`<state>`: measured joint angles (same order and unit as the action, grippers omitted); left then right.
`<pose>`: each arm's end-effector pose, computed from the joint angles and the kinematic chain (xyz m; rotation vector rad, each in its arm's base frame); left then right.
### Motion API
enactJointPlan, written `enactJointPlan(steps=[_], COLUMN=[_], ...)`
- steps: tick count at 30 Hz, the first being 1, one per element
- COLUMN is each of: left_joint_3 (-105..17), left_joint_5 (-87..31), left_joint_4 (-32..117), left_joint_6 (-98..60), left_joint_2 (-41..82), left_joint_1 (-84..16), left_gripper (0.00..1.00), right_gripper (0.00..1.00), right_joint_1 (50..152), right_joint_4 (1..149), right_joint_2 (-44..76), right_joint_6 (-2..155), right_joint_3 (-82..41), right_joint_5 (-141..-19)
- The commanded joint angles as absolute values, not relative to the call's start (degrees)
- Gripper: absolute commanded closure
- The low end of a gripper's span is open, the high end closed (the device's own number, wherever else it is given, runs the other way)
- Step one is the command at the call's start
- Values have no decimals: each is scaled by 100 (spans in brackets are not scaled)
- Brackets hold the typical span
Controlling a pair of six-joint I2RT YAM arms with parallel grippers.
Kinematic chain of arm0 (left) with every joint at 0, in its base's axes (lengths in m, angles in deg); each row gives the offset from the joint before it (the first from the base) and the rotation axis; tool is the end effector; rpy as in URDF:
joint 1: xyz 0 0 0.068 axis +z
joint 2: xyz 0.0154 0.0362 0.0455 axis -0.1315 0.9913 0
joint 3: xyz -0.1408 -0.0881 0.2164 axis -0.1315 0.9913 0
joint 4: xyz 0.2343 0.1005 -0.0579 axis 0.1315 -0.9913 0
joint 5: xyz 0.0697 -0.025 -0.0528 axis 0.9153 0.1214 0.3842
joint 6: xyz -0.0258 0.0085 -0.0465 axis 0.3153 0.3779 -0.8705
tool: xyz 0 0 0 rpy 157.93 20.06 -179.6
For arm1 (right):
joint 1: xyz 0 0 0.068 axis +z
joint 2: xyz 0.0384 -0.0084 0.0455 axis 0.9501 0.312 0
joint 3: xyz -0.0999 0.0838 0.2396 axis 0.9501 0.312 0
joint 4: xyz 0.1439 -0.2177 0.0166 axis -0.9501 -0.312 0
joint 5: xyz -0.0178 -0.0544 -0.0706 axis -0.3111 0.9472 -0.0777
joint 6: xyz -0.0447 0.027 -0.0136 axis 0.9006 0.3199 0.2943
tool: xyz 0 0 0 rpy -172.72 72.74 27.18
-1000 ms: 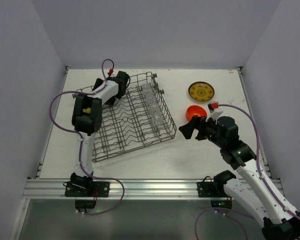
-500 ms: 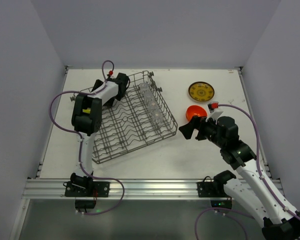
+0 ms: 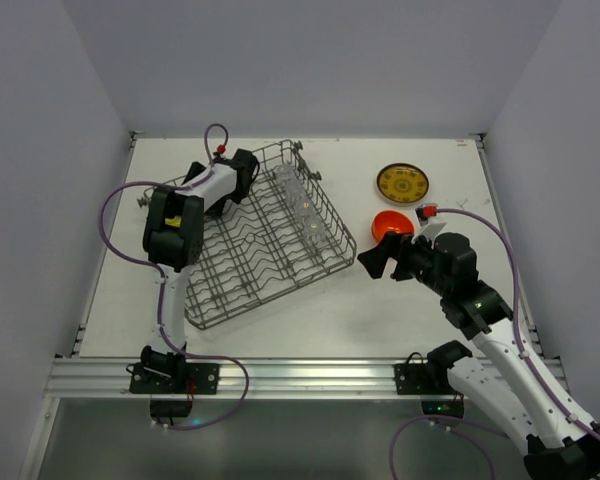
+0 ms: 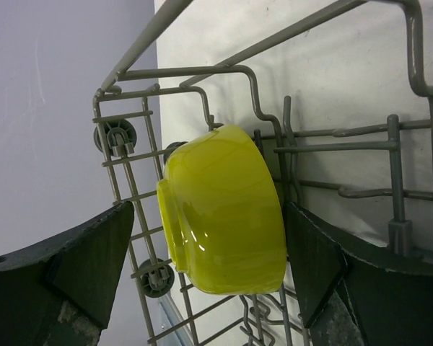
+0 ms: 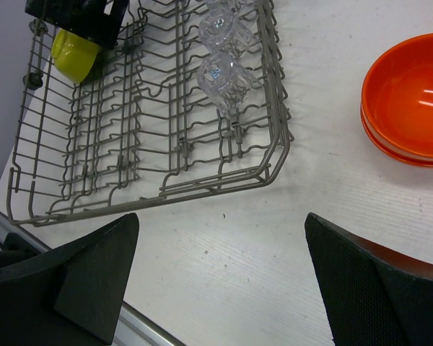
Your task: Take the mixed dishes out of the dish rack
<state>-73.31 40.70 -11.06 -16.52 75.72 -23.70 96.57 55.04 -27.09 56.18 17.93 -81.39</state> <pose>0.4407 -0.0956 0.1546 0.0311 2.4432 1.3358 0.1429 0.0717 0.2931 -0.0651 2.0113 0.7333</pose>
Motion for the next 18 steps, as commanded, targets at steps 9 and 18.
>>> enactJointPlan(steps=[9, 18], left_joint_3=[-6953, -6926], left_joint_5=[4522, 4601], left_joint_4=[-1569, -1604], left_joint_6=[-1969, -2084], left_joint_2=[7142, 6957], left_joint_1=[-2320, -2320], left_gripper=[22, 31], right_gripper=[1, 1], right_joint_1=[9661, 9661], right_joint_4=[5753, 5753], right_joint_2=[-2765, -2756], right_joint_6=[5689, 5689], right_joint_3=[1784, 1775], right_joint_5=[-8206, -8223])
